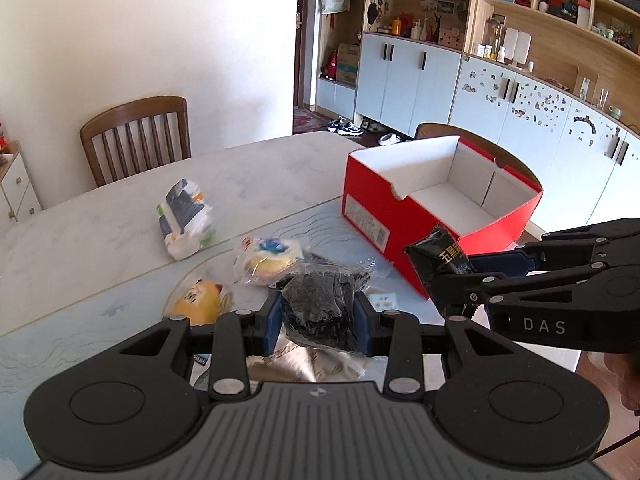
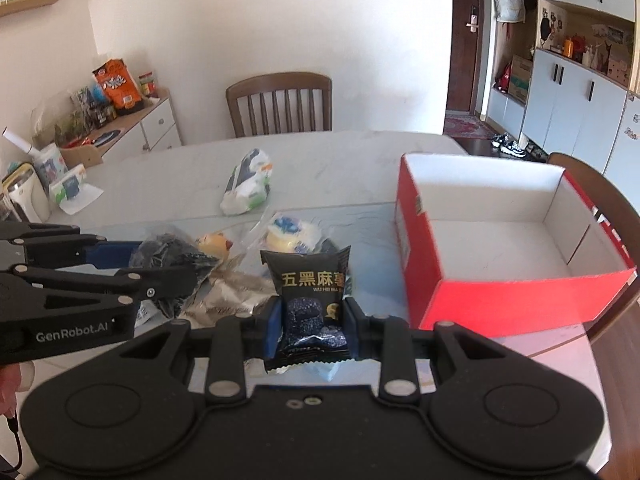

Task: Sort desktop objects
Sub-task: 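Carry both bags over the red shoebox with both tools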

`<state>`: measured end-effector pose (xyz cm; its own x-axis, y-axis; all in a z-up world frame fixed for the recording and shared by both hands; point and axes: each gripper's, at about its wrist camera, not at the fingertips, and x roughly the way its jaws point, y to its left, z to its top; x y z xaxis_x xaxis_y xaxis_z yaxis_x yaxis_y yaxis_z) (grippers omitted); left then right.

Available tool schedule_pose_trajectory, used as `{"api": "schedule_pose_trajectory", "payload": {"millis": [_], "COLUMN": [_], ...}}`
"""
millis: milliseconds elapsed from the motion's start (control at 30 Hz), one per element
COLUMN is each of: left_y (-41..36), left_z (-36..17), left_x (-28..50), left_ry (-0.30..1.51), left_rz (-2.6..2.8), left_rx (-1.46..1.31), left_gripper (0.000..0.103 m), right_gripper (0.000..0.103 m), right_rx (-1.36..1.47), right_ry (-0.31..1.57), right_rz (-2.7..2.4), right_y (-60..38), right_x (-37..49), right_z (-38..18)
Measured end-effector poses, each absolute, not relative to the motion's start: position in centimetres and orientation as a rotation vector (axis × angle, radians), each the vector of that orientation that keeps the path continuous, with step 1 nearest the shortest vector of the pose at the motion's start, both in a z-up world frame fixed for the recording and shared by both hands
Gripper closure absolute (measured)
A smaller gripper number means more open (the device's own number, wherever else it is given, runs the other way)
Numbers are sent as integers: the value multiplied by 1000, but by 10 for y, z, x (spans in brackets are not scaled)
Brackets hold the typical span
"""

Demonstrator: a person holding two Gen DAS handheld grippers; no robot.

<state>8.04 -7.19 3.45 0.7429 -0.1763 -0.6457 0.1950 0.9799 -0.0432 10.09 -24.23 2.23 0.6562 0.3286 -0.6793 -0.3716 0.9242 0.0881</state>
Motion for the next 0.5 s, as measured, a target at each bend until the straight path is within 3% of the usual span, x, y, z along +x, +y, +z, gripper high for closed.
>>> {"api": "schedule_pose_trajectory", "payload": {"millis": [500], "left_y": [-120], "left_z": [60], "left_x": [117], "left_ry": [652], "left_rz": [-281], "left_rx": [56], "left_gripper": [67], "right_gripper": [72], "right_rx": [-38], "right_ry": [708], "right_rz": [367], "right_y": [-293], "right_x": [128], "right_z": [46]}}
